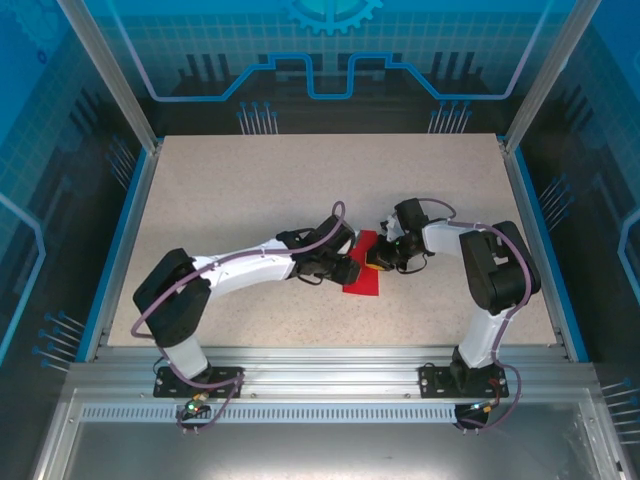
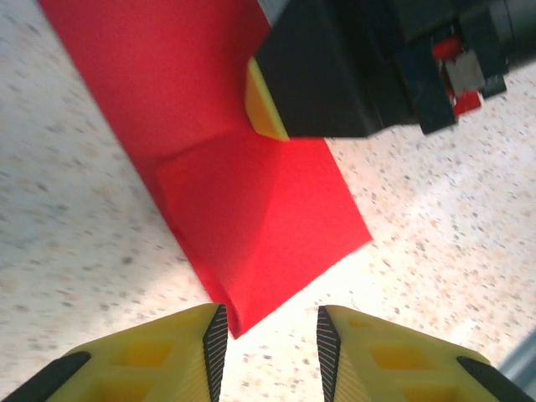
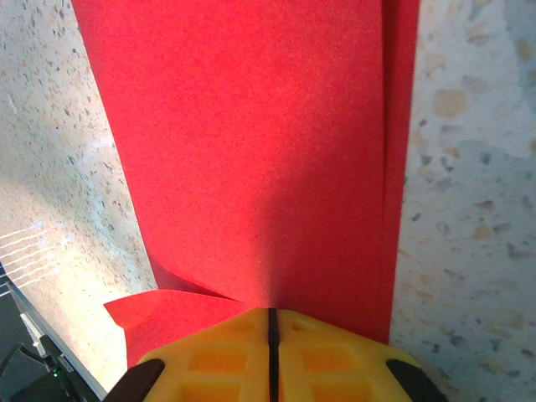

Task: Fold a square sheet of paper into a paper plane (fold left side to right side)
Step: Fold the triangle a second time at the center of the table.

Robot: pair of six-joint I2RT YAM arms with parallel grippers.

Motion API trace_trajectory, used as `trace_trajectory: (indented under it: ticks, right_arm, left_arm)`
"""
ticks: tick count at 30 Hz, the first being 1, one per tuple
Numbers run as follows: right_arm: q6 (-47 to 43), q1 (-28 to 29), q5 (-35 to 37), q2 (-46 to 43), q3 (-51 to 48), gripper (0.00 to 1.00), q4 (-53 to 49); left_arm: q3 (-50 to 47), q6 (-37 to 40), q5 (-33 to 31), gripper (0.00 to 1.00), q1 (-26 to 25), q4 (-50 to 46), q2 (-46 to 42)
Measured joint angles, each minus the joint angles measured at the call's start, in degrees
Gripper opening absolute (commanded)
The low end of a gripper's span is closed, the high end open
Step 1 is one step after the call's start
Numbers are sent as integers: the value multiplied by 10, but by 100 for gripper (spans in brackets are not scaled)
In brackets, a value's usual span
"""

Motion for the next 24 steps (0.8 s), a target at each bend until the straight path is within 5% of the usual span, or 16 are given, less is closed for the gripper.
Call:
trace_trajectory:
  ticks: [10, 24]
  right_arm:
    - [0, 0, -2, 1, 0, 9, 0]
    - [-3, -1, -2, 1, 0, 9, 0]
  left_arm:
    - [1, -29, 72, 36, 0, 59, 60]
    - [3, -29, 81, 35, 0, 59, 100]
